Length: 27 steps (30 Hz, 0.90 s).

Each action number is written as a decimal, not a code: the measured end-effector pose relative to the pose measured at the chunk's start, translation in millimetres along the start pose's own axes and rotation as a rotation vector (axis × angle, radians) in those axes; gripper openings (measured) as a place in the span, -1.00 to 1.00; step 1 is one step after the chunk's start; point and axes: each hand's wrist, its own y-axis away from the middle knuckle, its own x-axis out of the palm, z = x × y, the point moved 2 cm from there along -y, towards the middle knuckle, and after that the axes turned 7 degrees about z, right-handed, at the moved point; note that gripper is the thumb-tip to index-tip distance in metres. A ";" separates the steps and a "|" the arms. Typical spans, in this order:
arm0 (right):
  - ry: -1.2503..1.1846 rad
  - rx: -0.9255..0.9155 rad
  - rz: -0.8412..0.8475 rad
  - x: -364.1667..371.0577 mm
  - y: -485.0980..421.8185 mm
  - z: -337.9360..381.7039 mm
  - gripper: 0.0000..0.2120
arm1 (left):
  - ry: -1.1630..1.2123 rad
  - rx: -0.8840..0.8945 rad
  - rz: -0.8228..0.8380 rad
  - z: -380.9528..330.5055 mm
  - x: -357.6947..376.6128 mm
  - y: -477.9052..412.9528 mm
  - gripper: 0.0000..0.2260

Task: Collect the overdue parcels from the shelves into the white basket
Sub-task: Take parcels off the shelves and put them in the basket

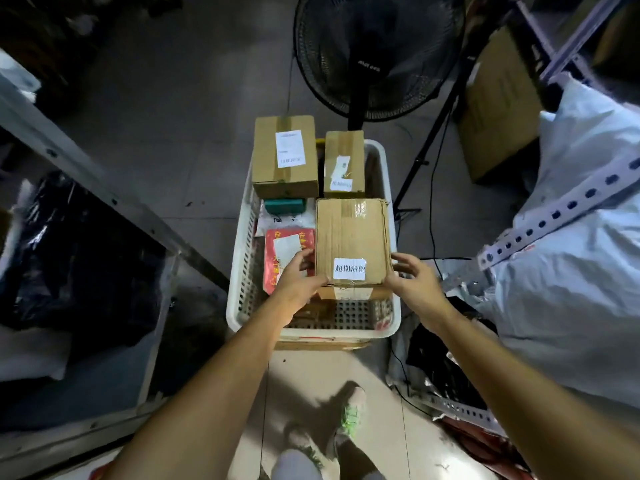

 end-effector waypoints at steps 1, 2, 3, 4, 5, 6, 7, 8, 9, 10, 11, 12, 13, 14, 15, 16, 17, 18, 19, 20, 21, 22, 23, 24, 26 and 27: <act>0.009 0.012 -0.003 -2.7 -5.5 -3.2 -0.48 | 0.003 -0.004 0.006 2.0 3.3 -8.2 -0.36; 0.011 0.024 -0.004 -4.4 -10.4 -6.7 -0.47 | 0.001 -0.001 0.009 5.0 5.8 -16.8 -0.37; 0.017 0.037 -0.007 -6.0 -14.8 -9.7 -0.46 | -0.008 0.000 0.009 7.7 7.9 -23.6 -0.37; 0.018 0.054 -0.015 -8.3 -21.7 -14.4 -0.47 | -0.011 -0.009 0.014 10.3 10.6 -33.3 -0.38; 0.024 0.071 -0.023 -9.7 -26.8 -18.3 -0.48 | -0.009 -0.027 0.018 14.3 12.2 -42.0 -0.39; 0.025 0.087 -0.031 -10.4 -32.6 -22.7 -0.48 | 0.006 -0.043 0.023 20.1 13.3 -52.2 -0.41; 0.029 0.101 -0.037 -10.3 -37.0 -26.6 -0.48 | 0.014 -0.058 0.031 25.2 14.0 -60.7 -0.43; 0.033 0.108 -0.046 -9.6 -41.5 -30.6 -0.48 | 0.014 -0.063 0.036 29.7 14.5 -67.8 -0.44; 0.045 0.116 -0.055 -8.9 -47.7 -35.2 -0.49 | 0.004 -0.068 0.041 35.6 14.2 -78.6 -0.44; 0.054 0.119 -0.061 -7.7 -53.5 -38.6 -0.50 | -0.002 -0.068 0.040 40.4 12.9 -87.2 -0.44; 0.066 0.127 -0.058 -5.0 -59.6 -42.3 -0.49 | -0.005 -0.078 0.038 44.9 10.5 -94.4 -0.44; 0.067 0.135 -0.050 -1.2 -64.7 -45.0 -0.48 | -0.008 -0.086 0.033 48.8 7.4 -99.2 -0.44; 0.076 0.148 -0.044 3.1 -68.3 -47.7 -0.47 | -0.011 -0.098 0.029 51.8 3.6 -100.9 -0.45; 0.080 0.162 -0.041 9.1 -73.2 -51.9 -0.46 | -0.013 -0.103 0.029 54.6 -1.3 -103.7 -0.45; 0.084 0.176 -0.040 15.1 -76.6 -54.4 -0.47 | -0.019 -0.106 0.027 57.3 -6.5 -106.5 -0.45; 0.084 0.188 -0.041 22.0 -80.0 -56.7 -0.47 | -0.018 -0.108 0.019 60.5 -12.9 -109.5 -0.44; 0.078 0.195 -0.040 28.3 -82.5 -57.5 -0.46 | -0.010 -0.111 0.014 62.3 -18.3 -111.0 -0.44; 0.068 0.199 -0.037 32.8 -85.2 -57.6 -0.46 | 0.009 -0.110 0.009 63.1 -22.4 -111.7 -0.44; 0.058 0.200 -0.030 38.0 -88.9 -57.2 -0.47 | 0.021 -0.119 0.005 65.3 -27.8 -112.8 -0.43; 0.054 0.205 -0.032 41.6 -92.2 -57.6 -0.48 | 0.028 -0.127 0.002 66.8 -31.8 -113.2 -0.42; 0.046 0.217 -0.038 45.7 -93.6 -58.5 -0.49 | 0.020 -0.136 -0.001 67.7 -35.5 -113.0 -0.40; 0.035 0.228 -0.045 48.3 -94.3 -60.1 -0.48 | 0.007 -0.138 -0.005 69.4 -38.6 -114.3 -0.39; 0.035 0.237 -0.050 50.0 -93.7 -63.1 -0.47 | -0.015 -0.144 -0.004 70.3 -40.9 -114.8 -0.39; 0.042 0.247 -0.046 51.7 -92.5 -66.1 -0.45 | -0.030 -0.146 0.000 70.9 -42.6 -115.1 -0.39; 0.027 0.277 -0.017 54.3 -90.9 -70.3 -0.42 | -0.043 -0.154 0.003 72.9 -46.0 -116.2 -0.39; 0.014 0.282 -0.002 55.6 -90.6 -70.5 -0.42 | -0.050 -0.162 0.001 73.1 -47.1 -116.1 -0.38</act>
